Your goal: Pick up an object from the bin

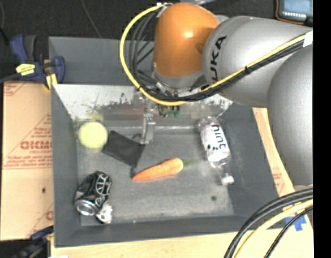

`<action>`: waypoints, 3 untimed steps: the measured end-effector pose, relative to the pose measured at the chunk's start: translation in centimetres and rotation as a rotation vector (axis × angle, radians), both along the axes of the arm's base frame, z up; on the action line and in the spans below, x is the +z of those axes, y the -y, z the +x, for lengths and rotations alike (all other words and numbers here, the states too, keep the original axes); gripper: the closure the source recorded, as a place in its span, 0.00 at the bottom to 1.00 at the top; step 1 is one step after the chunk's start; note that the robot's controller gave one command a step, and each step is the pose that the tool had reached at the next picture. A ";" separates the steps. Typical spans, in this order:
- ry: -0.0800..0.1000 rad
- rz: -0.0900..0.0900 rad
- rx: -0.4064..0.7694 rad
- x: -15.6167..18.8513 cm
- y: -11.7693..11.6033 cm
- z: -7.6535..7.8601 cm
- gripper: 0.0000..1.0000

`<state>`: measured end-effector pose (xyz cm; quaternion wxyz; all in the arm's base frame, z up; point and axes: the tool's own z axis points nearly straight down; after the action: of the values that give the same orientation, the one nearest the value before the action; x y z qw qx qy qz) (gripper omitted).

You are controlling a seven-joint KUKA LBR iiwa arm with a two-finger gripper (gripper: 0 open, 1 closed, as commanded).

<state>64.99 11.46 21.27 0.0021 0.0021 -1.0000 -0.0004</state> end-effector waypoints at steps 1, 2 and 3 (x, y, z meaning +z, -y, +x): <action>0.008 0.001 -0.002 0.5 0.0 0.1 0.00; 0.010 0.001 -0.102 -4.2 -0.8 -0.1 0.00; 0.005 0.000 -0.123 -6.6 -1.9 -0.6 0.00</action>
Offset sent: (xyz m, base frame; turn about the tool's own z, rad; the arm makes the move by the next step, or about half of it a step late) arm -0.0088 0.0274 -0.1427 0.2981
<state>64.43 13.38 14.71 -0.0006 -0.0596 -0.9982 -0.0005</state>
